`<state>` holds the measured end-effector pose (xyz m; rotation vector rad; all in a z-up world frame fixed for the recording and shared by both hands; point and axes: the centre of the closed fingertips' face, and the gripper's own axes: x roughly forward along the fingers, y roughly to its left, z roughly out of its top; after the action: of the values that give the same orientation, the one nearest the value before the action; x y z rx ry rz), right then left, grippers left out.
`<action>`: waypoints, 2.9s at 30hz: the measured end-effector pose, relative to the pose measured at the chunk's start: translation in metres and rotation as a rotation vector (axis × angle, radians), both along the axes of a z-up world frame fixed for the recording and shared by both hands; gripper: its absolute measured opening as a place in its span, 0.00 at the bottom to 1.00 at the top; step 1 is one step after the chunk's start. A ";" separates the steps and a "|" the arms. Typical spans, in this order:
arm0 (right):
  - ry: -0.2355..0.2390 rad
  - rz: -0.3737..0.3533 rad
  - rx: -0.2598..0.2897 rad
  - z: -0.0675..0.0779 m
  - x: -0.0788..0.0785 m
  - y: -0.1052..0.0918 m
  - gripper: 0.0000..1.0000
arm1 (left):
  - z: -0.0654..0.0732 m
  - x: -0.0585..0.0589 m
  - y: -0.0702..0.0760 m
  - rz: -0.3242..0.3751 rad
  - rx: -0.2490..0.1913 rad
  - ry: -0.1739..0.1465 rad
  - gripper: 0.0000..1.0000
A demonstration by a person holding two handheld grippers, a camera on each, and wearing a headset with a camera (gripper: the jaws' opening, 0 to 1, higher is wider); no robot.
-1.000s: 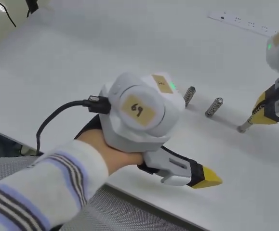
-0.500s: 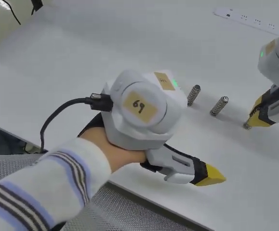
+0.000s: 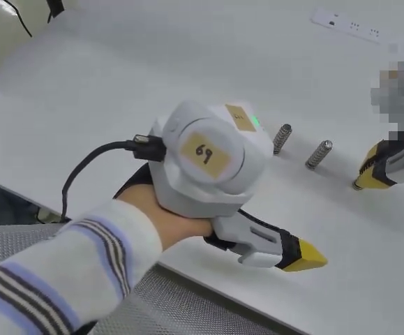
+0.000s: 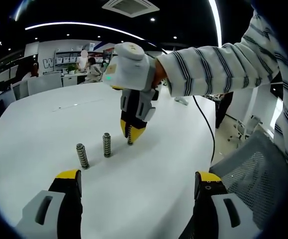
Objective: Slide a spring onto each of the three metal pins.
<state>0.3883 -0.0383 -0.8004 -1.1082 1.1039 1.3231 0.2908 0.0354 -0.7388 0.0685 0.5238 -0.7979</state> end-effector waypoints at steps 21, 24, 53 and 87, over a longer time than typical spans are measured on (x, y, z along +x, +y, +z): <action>-0.029 -0.022 0.045 0.011 -0.001 0.003 0.16 | 0.004 0.000 0.005 0.000 0.014 -0.003 0.93; -0.035 -0.038 0.058 0.014 0.000 0.001 0.17 | 0.006 0.001 0.008 0.001 0.017 -0.006 0.93; -0.111 -0.407 0.539 0.098 -0.051 -0.010 0.30 | 0.023 0.003 0.034 0.004 0.002 -0.005 0.91; -0.195 -0.728 0.938 0.111 -0.109 -0.047 0.74 | 0.051 -0.029 0.071 -0.015 -0.117 0.032 0.95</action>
<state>0.2791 -0.0851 -0.6890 -0.0942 0.5167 0.9175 0.2616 0.1060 -0.6878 -0.0486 0.5058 -0.8436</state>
